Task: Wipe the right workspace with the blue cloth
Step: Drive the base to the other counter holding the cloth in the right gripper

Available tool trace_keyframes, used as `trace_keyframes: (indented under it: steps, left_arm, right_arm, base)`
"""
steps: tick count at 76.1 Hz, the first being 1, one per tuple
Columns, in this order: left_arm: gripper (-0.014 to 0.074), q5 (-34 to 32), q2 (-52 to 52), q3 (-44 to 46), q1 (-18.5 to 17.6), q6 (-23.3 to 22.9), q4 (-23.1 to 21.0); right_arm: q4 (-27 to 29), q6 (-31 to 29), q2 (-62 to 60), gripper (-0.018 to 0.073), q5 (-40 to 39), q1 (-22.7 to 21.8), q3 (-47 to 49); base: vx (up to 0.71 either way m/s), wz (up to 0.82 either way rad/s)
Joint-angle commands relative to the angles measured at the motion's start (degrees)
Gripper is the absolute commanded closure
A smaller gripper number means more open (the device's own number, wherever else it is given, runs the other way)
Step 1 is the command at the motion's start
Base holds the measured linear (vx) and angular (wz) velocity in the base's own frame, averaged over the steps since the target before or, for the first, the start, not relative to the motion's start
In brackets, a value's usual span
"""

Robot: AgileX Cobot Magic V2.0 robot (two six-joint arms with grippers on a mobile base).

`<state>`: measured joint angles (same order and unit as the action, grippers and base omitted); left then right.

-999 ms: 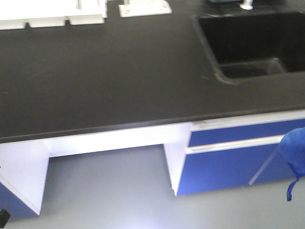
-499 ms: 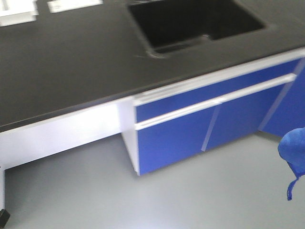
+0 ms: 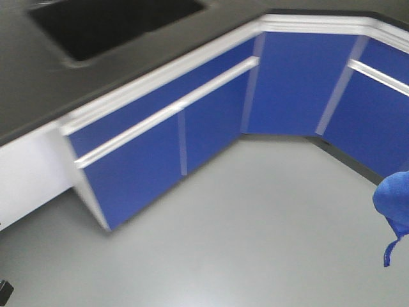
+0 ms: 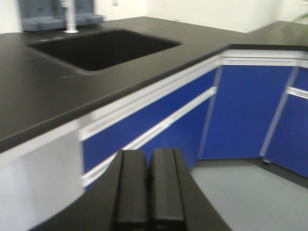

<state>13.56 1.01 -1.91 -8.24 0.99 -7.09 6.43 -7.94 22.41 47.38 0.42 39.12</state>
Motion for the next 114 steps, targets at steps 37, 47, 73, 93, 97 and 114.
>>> trace_keyframes:
  steps: [37,47,73,93,97,114]
  left_arm:
    - [0.0603,-4.7,0.0,1.4,-0.4,-0.2,-0.3]
    - [0.0603,-4.7,0.0,1.4,-0.4,-0.2,-0.3]
    - [0.0603,-4.7,0.0,1.4,-0.4,-0.2,-0.3]
    - [0.0603,-4.7,0.0,1.4,-0.4,-0.2,-0.3]
    - [0.0603,-4.7,0.0,1.4,-0.4,-0.2,-0.3]
    - [0.0603,-4.7,0.0,1.4,-0.4,-0.2,-0.3]
  right_arm:
    - [0.0,-0.3,0.5,0.0562,-4.3,-0.2,1.5]
    - [0.0,-0.3,0.5,0.0562,-4.3,-0.2,1.5]
    - [0.0,-0.3,0.5,0.0562,-4.3,-0.2,1.5]
    - [0.0,-0.3,0.5,0.0562,-4.3,-0.2,1.5]
    - [0.0,-0.3,0.5,0.0562,-4.3,-0.2,1.5]
    - [0.0,-0.3,0.5,0.0562,-4.3,-0.2,1.5]
  base:
    - [-0.21,-0.84]
    - [-0.19,-0.77]
    - [-0.16,-0.63]
    - [-0.12,-0.52]
    - [-0.10,-0.51]
    - [-0.07,-0.45]
